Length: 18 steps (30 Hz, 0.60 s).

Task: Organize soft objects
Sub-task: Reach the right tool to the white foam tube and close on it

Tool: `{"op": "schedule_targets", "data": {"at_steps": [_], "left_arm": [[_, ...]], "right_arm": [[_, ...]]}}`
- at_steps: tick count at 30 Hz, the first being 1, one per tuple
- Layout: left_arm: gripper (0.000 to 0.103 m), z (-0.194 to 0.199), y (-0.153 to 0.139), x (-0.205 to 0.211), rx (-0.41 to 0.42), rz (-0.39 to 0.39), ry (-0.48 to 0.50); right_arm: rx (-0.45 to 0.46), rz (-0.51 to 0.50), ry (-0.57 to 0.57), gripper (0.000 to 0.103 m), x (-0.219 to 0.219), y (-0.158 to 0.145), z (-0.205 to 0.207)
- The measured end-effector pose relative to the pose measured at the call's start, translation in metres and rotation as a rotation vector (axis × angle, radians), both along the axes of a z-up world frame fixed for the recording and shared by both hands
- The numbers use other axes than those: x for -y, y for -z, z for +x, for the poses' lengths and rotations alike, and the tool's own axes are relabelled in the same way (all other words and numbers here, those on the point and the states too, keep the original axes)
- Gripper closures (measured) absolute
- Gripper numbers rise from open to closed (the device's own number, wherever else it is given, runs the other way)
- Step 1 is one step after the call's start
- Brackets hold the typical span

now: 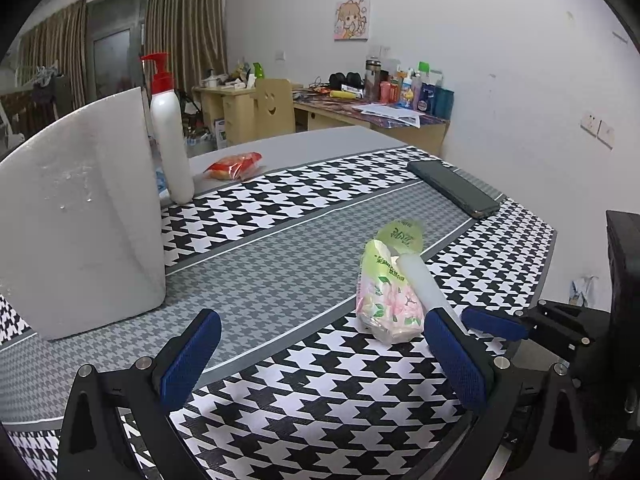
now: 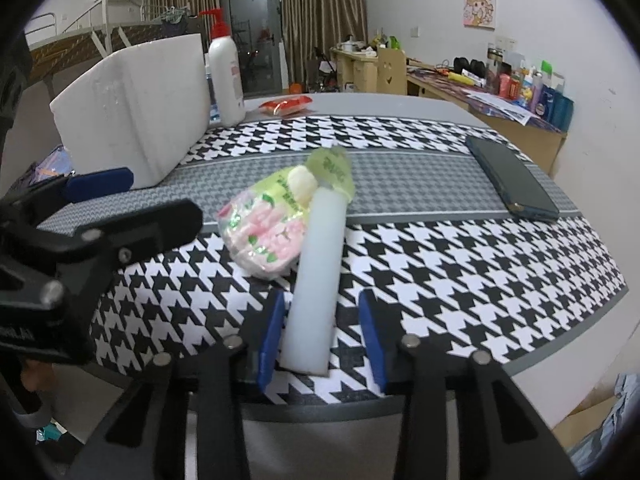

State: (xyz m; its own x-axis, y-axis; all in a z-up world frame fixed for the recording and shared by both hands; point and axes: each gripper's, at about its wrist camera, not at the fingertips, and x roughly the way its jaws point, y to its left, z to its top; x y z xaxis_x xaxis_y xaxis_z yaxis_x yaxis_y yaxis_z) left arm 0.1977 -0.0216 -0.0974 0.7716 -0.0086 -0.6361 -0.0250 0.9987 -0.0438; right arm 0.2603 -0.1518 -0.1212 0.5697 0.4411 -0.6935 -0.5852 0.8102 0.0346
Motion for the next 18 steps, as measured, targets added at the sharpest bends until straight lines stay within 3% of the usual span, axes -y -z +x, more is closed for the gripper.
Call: {"op": "schedule_targets", "data": {"at_steps": [7,11,18], "left_arm": [[0.001,0.006,0.003,0.002,-0.012,0.033,-0.01],[0.001,0.009,0.004,0.007,-0.021,0.05,0.0],[0.001,0.014,0.008,0.019,-0.042,0.06,0.019]], "right_arm": [[0.02,-0.034,-0.015,0.077,-0.003,0.001,-0.005],[-0.008,0.009,-0.018,0.086,0.004,-0.002,-0.003],[0.018,0.06,0.02,0.087,0.025,-0.013,-0.008]]}}
